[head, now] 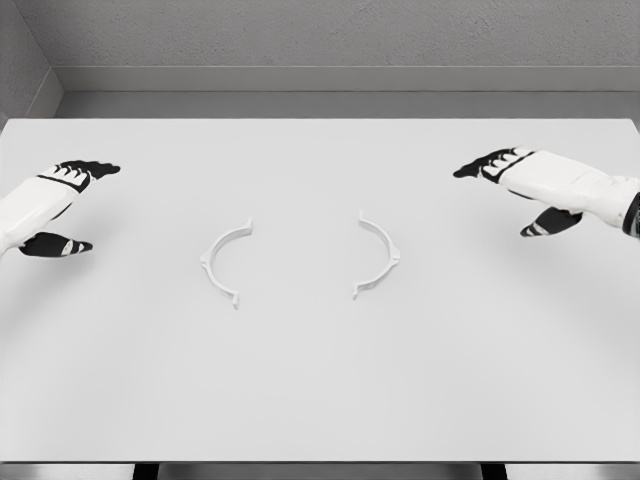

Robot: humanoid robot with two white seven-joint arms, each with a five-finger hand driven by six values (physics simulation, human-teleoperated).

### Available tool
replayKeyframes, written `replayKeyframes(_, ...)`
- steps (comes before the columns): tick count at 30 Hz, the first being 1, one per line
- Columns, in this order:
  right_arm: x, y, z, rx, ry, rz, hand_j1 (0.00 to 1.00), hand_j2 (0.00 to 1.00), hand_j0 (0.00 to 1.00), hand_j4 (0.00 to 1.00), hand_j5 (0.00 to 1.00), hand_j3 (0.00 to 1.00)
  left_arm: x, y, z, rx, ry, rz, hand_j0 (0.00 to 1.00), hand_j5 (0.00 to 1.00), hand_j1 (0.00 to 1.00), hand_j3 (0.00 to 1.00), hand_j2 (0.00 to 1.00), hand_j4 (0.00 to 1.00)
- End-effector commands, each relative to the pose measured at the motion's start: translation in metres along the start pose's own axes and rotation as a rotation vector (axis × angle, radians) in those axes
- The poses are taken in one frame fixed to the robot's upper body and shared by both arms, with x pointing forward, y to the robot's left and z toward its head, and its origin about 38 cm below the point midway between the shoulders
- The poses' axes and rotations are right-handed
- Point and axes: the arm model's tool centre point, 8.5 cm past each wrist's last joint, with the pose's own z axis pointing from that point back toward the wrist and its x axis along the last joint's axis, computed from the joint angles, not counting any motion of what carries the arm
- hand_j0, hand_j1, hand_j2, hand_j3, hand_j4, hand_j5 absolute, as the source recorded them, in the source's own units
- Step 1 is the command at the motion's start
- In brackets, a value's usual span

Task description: Assemble PVC drainage pipe clamps

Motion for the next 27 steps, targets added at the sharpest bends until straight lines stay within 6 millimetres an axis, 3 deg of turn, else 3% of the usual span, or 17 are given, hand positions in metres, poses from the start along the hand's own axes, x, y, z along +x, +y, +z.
replayKeyframes(1, 0.010, 0.000, -0.003, 0.004, -0.029, 0.014, 1.00, 1.00, 1.00, 1.00, 1.00, 1.00, 0.000, 0.001, 0.000, 0.005, 0.000, 0.005, 1.00, 1.00, 1.00, 1.00, 1.00, 1.00)
replayKeyframes(6, 0.011, -0.001, -0.005, -0.004, -0.033, 0.008, 1.00, 1.00, 1.00, 1.00, 1.00, 1.00, 0.005, -0.004, -0.005, -0.010, -0.005, -0.015, 1.00, 1.00, 1.00, 1.00, 1.00, 1.00)
replayKeyframes(11, 0.014, 0.007, -0.006, 0.006, -0.061, 0.008, 1.00, 1.00, 1.00, 1.00, 1.00, 1.00, 0.066, -0.034, -0.045, -0.040, -0.161, 0.000, 1.00, 1.00, 1.00, 1.00, 1.00, 1.00)
replayKeyframes(15, 0.029, 0.013, -0.025, -0.025, -0.109, -0.030, 1.00, 1.00, 1.00, 1.00, 1.00, 1.00, 0.095, -0.046, -0.062, -0.035, -0.204, -0.005, 1.00, 1.00, 1.00, 1.00, 1.00, 1.00)
replayKeyframes(19, 0.040, 0.018, -0.037, -0.029, -0.145, -0.050, 1.00, 1.00, 1.00, 1.00, 1.00, 1.00, 0.105, -0.053, -0.068, -0.039, -0.224, 0.007, 1.00, 1.00, 1.00, 1.00, 1.00, 1.00)
replayKeyframes(22, 0.044, 0.020, -0.040, -0.031, -0.156, -0.056, 1.00, 1.00, 1.00, 1.00, 1.00, 1.00, 0.100, -0.053, -0.069, -0.039, -0.184, 0.022, 1.00, 1.00, 1.00, 1.00, 1.00, 1.00)
replayKeyframes(27, 0.052, 0.034, -0.062, -0.039, -0.182, -0.130, 1.00, 1.00, 1.00, 1.00, 1.00, 1.00, 0.094, -0.050, -0.068, -0.034, -0.144, 0.032, 1.00, 1.00, 1.00, 1.00, 1.00, 1.00)
